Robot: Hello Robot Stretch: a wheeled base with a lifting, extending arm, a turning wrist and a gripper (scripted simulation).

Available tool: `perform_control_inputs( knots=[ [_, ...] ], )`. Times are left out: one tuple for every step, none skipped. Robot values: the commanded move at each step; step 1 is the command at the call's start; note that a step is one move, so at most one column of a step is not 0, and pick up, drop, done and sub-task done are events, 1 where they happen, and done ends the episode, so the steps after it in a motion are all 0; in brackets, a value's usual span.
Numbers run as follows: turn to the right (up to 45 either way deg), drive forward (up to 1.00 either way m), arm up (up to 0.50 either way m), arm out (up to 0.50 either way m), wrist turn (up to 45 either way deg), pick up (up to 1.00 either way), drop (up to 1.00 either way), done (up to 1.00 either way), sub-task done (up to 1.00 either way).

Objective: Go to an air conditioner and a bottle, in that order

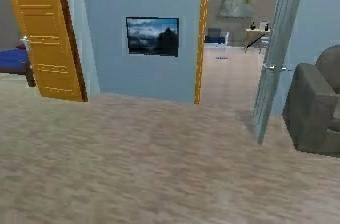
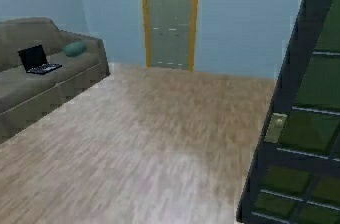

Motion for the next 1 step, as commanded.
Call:
perform_control_inputs(
  knots=[
    [0.0, 0.35, 0.00, 0.00, 0.0, 0.00, 0.00, 0.00, 0.00]
  ],
)
